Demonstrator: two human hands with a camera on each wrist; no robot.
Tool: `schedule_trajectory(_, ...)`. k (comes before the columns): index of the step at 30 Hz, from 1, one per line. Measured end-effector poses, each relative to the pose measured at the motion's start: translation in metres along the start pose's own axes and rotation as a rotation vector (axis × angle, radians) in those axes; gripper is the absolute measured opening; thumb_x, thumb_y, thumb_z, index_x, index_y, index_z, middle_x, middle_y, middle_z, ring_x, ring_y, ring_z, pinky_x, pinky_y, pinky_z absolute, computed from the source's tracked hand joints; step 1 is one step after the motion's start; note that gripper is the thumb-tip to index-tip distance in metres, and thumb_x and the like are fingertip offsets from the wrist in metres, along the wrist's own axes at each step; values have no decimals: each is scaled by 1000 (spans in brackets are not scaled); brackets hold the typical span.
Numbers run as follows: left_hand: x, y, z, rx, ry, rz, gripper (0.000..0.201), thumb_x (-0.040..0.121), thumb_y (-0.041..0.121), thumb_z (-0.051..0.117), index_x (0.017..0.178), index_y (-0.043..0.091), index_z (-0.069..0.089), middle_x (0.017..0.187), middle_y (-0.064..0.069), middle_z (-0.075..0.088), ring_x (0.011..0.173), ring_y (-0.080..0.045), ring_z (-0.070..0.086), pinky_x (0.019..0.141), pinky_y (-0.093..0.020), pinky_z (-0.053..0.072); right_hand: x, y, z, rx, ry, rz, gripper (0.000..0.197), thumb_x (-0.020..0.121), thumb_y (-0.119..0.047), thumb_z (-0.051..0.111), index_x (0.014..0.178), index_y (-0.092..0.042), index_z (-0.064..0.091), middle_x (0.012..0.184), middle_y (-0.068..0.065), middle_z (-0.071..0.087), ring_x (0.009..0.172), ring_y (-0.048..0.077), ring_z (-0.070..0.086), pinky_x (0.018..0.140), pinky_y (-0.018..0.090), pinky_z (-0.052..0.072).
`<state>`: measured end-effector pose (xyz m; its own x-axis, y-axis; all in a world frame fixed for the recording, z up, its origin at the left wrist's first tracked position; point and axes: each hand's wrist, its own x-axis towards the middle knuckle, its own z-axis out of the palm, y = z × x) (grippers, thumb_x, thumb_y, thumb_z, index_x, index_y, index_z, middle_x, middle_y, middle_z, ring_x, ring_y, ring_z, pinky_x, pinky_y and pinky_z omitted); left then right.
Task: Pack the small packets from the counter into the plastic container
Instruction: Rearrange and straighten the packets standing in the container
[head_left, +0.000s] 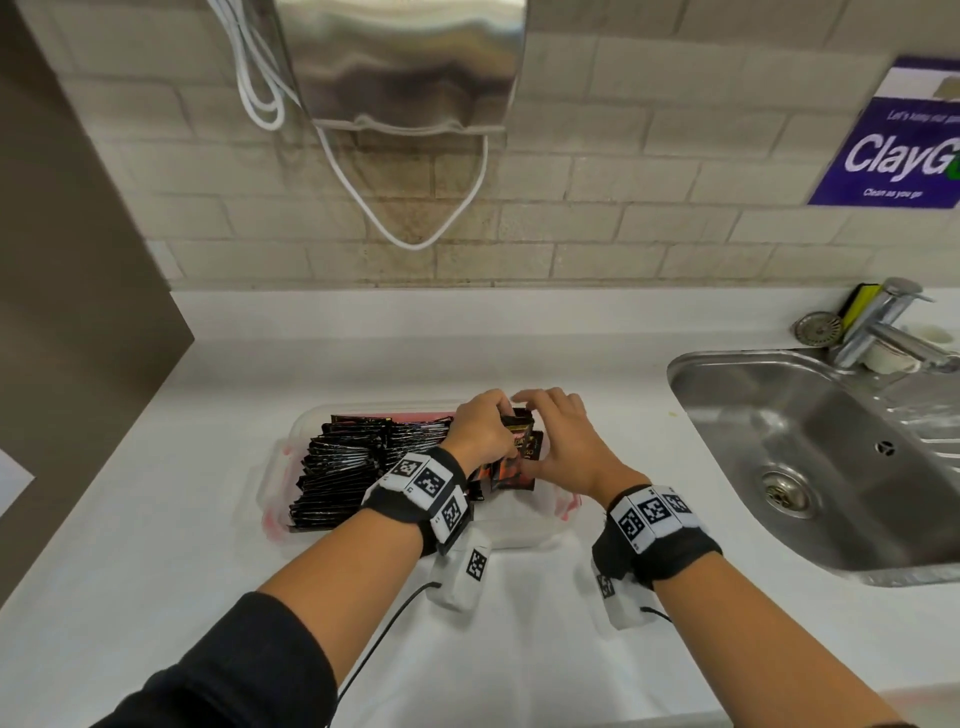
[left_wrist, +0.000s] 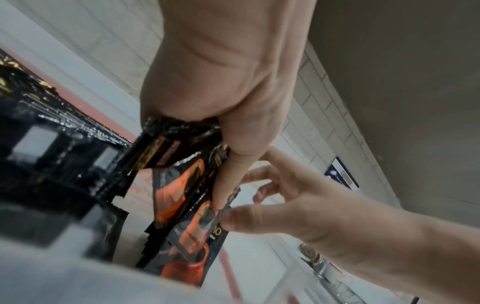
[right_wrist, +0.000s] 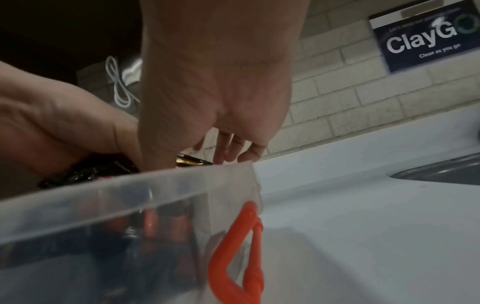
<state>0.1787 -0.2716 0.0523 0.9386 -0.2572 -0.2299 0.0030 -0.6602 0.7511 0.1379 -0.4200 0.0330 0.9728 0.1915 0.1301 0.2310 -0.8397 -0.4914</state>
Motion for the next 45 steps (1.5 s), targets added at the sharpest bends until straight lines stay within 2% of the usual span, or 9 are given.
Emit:
schedule_trajectory(7,-2,-5,0,-97,-76,2,48,69,11,88,110,9,63,114,-3,61,102,-20,57,81,-32,49,1,1,11,-183,15,-8,52,75,-23,77,119,-14,51,116,2,53,104,23,41,87,37,42)
schedule_trajectory(12,-4,-9,-13,-164,-108,-48,36,72,-8,72,97,18,65,97,-1,57,73,-12,53,47,-19,40,5,1,17,-313,24,3,44,76,-31,74,110,-16,50,110,1,54,101,22,40,80,34,40)
schedule_trajectory(17,-5,-16,-17,-102,-40,-64,40,72,-5,79,101,15,62,94,3,52,80,-14,51,58,-26,43,9,-2,22,-421,10,11,50,76,-35,76,113,-19,46,114,0,54,106,23,41,80,34,39)
schedule_trajectory(22,-3,-15,-12,-31,-10,-73,34,71,0,84,90,17,62,87,7,54,90,-16,56,67,-25,46,6,-3,28,-453,42,40,50,79,-34,72,118,-18,45,119,1,52,109,24,40,86,35,39)
schedule_trajectory(27,1,-11,1,106,-31,-11,35,76,4,80,74,23,50,80,7,55,80,-17,56,60,-26,42,6,-3,30,-365,14,68,50,80,-31,71,119,-17,43,120,0,49,107,23,38,84,35,32)
schedule_trajectory(31,1,-8,11,166,-29,14,36,76,10,78,74,23,45,79,4,55,76,-21,54,64,-30,42,7,-3,29,-316,-29,85,62,76,-45,78,117,-16,41,117,-2,48,105,23,38,84,36,32)
schedule_trajectory(38,-3,-4,1,200,-208,-37,53,74,3,77,111,13,41,90,1,46,72,-10,44,52,-23,33,5,0,31,-305,28,75,37,77,-18,62,109,-20,43,113,-2,52,94,17,32,75,33,22)
schedule_trajectory(42,-10,1,-5,311,-311,-55,68,81,-4,68,136,7,30,101,-10,55,86,-20,57,51,-24,38,5,1,30,-263,45,70,38,73,-13,57,108,-21,45,110,-3,53,93,15,30,76,32,22)
schedule_trajectory(45,-13,0,-3,368,-275,-31,68,84,-7,61,140,5,25,95,-10,54,80,-21,54,55,-27,41,4,1,31,-255,60,63,38,74,-13,58,109,-20,46,108,-3,53,94,17,34,76,33,23)
